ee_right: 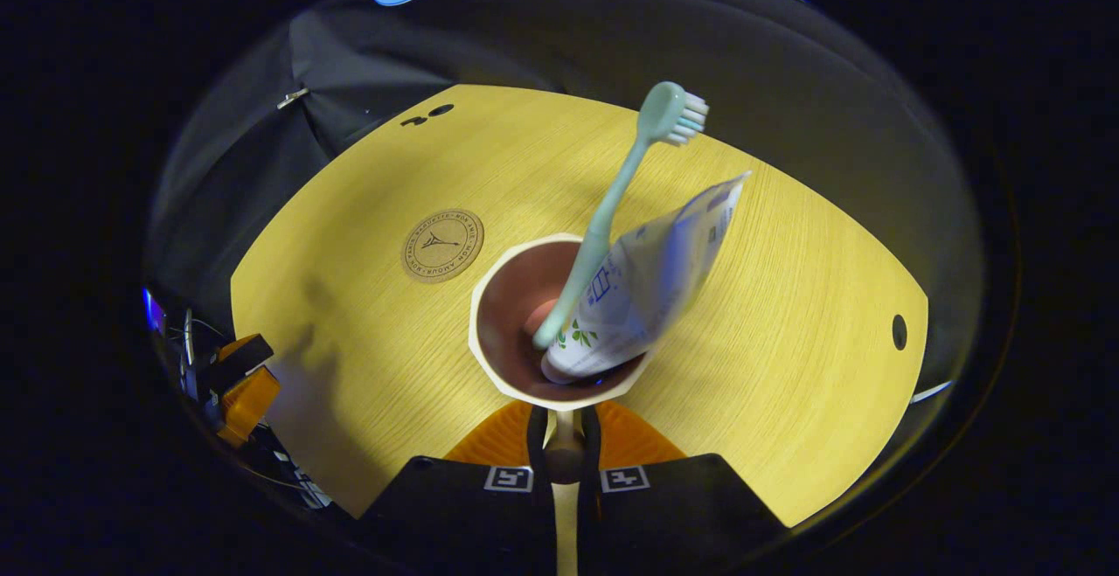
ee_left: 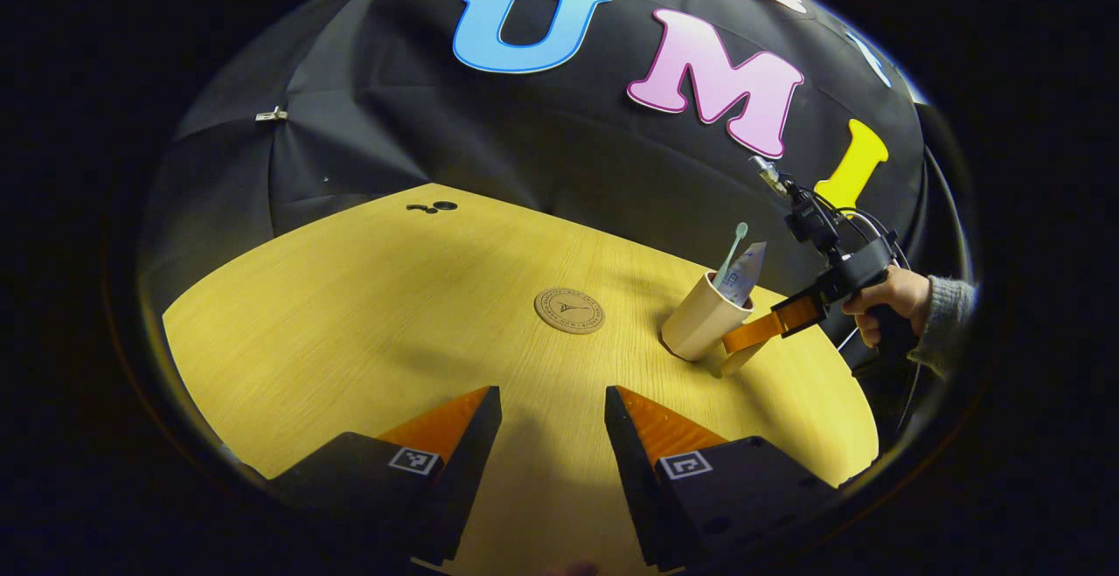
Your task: Put the toothbrush and toothpaste on the desktop into the cup, then pick up the cup and place it on the coaster on the desktop.
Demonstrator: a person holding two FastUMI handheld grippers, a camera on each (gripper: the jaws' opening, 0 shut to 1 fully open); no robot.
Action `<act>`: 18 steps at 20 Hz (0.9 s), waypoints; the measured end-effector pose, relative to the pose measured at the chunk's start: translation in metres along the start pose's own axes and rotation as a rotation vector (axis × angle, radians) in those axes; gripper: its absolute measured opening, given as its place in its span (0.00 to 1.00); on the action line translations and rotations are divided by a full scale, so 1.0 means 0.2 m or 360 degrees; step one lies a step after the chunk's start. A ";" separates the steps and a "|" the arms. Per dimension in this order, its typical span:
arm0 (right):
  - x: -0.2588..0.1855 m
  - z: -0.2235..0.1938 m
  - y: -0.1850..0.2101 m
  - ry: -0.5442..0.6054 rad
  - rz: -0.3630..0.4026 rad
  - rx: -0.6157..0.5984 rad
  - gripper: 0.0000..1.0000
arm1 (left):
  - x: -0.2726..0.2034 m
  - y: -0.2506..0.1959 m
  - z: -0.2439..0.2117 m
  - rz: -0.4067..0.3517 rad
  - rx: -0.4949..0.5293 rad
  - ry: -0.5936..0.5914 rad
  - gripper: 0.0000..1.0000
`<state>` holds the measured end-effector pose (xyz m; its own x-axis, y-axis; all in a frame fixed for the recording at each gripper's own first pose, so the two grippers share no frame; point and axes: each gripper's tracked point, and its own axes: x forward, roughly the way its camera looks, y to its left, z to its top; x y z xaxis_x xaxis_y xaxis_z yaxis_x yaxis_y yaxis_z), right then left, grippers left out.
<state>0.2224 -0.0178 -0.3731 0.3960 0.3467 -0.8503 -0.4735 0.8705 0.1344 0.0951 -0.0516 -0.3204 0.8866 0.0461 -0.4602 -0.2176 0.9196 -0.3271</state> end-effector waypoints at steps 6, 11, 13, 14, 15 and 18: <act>-0.03 0.23 0.17 -0.0138 0.0090 0.0088 0.13 | -0.03 0.10 0.02 0.0025 -0.0011 -0.0002 0.77; 0.08 0.39 0.39 -0.0156 0.0168 0.0030 0.13 | -0.06 0.21 0.07 0.0064 -0.0007 -0.0028 0.77; 0.13 0.43 0.47 -0.0136 0.0191 0.0002 0.13 | -0.07 0.25 0.08 0.0078 -0.0003 -0.0033 0.77; 0.15 0.45 0.51 -0.0126 0.0194 -0.0011 0.13 | -0.08 0.27 0.07 0.0084 -0.0004 -0.0034 0.77; 0.17 0.46 0.54 -0.0119 0.0195 -0.0039 0.13 | -0.08 0.28 0.08 0.0084 -0.0009 -0.0034 0.77; 0.23 0.48 0.60 -0.0091 0.0189 -0.0100 0.13 | -0.08 0.32 0.07 0.0086 -0.0029 -0.0033 0.77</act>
<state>0.2595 0.1358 -0.3467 0.3776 0.4670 -0.7995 -0.5673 0.7991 0.1989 0.0728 0.0118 -0.3219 0.8816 0.1038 -0.4604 -0.2725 0.9084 -0.3171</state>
